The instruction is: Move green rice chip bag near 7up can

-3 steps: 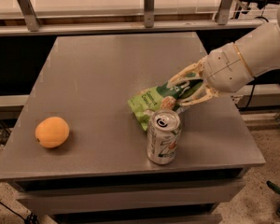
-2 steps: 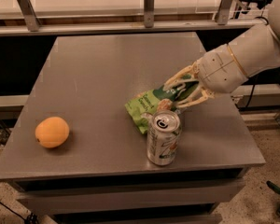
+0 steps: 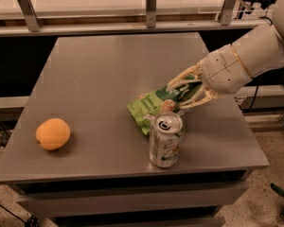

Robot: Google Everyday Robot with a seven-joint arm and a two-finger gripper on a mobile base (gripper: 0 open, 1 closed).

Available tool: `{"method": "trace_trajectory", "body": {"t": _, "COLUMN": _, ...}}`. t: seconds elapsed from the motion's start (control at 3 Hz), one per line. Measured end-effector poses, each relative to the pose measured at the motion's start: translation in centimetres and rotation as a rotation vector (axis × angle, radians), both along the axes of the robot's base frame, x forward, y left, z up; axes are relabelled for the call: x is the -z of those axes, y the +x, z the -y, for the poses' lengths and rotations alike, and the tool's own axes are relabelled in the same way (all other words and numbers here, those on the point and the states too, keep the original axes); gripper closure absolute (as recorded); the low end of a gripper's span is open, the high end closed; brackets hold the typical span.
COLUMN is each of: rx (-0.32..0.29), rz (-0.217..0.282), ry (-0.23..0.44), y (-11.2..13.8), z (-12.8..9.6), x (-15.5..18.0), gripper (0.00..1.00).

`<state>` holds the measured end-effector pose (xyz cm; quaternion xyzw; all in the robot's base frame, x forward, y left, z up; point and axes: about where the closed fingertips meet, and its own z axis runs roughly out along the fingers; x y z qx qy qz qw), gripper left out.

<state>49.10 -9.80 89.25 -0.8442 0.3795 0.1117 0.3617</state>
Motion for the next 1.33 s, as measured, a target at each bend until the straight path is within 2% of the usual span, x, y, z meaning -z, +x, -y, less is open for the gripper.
{"method": "trace_trajectory", "body": {"t": 0.33, "rx": -0.002, "rz": -0.003, "ry": 0.001, "y": 0.12, "z": 0.19, "x": -0.01, "gripper": 0.51}}
{"method": "trace_trajectory", "body": {"t": 1.0, "rx": -0.009, "rz": -0.009, "ry": -0.012, "y": 0.12, "z": 0.37, "x": -0.08, "gripper": 0.04}}
{"method": "trace_trajectory", "body": {"t": 1.33, "rx": 0.022, "rz": 0.001, "ry": -0.046, "y": 0.35, "z": 1.15, "x": -0.72, "gripper": 0.00}}
